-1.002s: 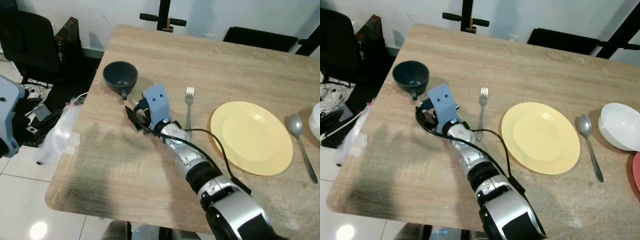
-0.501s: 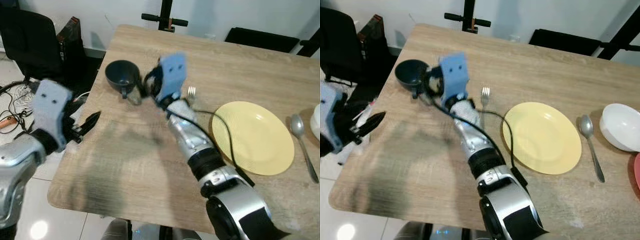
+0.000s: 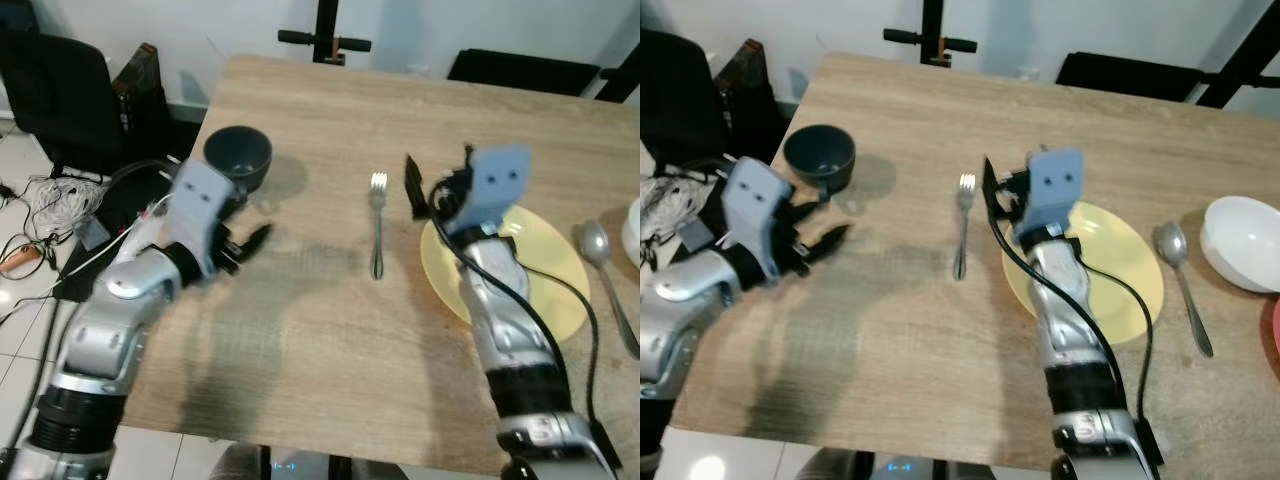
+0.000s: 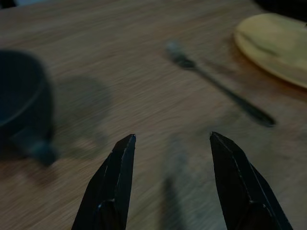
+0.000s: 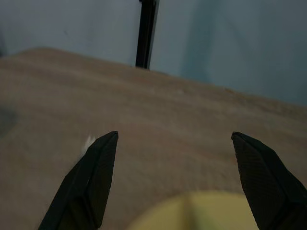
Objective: Setting the table
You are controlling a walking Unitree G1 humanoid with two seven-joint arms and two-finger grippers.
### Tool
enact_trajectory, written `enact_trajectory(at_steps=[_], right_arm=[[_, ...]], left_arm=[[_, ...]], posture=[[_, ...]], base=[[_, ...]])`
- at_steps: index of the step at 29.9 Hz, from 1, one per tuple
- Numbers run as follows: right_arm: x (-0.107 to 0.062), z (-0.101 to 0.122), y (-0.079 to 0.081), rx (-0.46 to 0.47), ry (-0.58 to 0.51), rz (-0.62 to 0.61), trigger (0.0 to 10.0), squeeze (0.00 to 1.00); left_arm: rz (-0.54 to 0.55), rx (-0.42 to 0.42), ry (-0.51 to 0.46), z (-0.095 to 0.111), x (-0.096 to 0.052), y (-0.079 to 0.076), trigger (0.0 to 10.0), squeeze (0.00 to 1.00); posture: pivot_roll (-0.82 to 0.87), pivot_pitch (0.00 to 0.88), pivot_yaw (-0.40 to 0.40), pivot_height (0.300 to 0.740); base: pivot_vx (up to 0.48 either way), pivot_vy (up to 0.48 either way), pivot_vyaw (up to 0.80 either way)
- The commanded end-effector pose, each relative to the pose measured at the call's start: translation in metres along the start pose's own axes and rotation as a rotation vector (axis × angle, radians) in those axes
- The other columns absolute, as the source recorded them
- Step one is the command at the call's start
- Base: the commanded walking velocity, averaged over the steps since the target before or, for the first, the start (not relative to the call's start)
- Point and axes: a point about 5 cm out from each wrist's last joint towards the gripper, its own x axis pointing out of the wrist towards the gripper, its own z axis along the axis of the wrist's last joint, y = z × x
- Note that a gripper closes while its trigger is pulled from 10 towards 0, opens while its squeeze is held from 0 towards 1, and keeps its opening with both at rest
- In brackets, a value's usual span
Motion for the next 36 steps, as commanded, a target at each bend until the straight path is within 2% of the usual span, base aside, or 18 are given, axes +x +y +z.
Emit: enact_trajectory(at_steps=[1,2,4,6,7,11,14,17,23,28,29,36], right_arm=[[-0.004,0.001,-0.001,0.01,0.012,0.016,10.0,0.0],[-0.004,0.001,-0.001,0.01,0.012,0.016,10.0,0.0],[-0.009,-0.004,0.013,0.037,0.062,0.104,10.0,0.0],[-0.005,-0.009,0.035,0.058,0.113,0.17,10.0,0.0],[0.004,-0.018,0.055,0.07,0.162,0.186,10.0,0.0],[0.013,-0.027,0.071,0.071,0.213,0.187,10.0,0.0],[0.014,-0.03,0.075,0.068,0.229,0.184,10.0,0.0],[0.026,-0.045,0.091,-0.012,0.347,0.162,10.0,0.0],[0.033,-0.053,0.092,-0.071,0.421,0.141,10.0,0.0],[0.03,-0.058,0.1,-0.035,0.481,0.21,10.0,0.0],[0.029,-0.06,0.1,-0.024,0.493,0.211,6.7,0.0],[0.026,-0.069,0.089,0.014,0.543,0.145,6.4,0.0]], left_arm=[[-0.035,-0.006,0.001,-0.002,0.001,-0.007,10.0,0.01],[-0.035,-0.006,0.001,-0.002,0.001,-0.007,10.0,0.01],[-0.04,-0.003,-0.007,-0.001,0.003,-0.008,10.0,0.01],[-0.021,0.005,-0.023,0.0,0.003,-0.005,10.0,0.02],[0.012,0.006,-0.036,0.003,-0.002,0.001,10.0,0.01],[0.039,0.016,-0.044,0.008,-0.009,0.007,10.0,0.01],[0.044,0.019,-0.046,0.01,-0.011,0.008,10.0,0.01],[0.097,0.037,-0.052,0.02,-0.028,0.021,10.0,0.01],[0.136,0.051,-0.052,0.026,-0.042,0.028,10.0,0.01],[0.145,0.052,-0.046,0.026,-0.045,0.029,10.0,0.01],[0.146,0.051,-0.046,0.026,-0.045,0.028,10.0,0.01],[0.146,0.036,-0.036,0.026,-0.045,0.025,10.0,0.01]], posture=[[0.02,0.082,0.069,0.74],[0.02,0.082,0.069,0.74],[0.02,0.078,0.073,0.74],[0.03,0.077,0.068,0.74],[0.03,0.077,0.068,0.74],[0.07,0.083,0.059,0.74],[0.07,0.083,0.059,0.74],[0.12,0.1,0.051,0.74],[0.13,0.124,0.039,0.74],[0.13,0.133,0.035,0.74],[0.13,0.138,0.033,0.74],[0.12,0.143,0.03,0.74]], base=[[0.0,0.0,0.0],[0.0,0.0,0.0],[0.0,0.0,0.0],[0.0,0.0,0.0],[0.0,0.0,0.0],[0.0,0.0,0.0],[0.0,0.0,0.0],[0.0,0.0,0.0],[0.0,0.0,0.0],[0.0,0.0,0.0],[0.0,0.0,0.0],[0.0,0.0,0.0]])
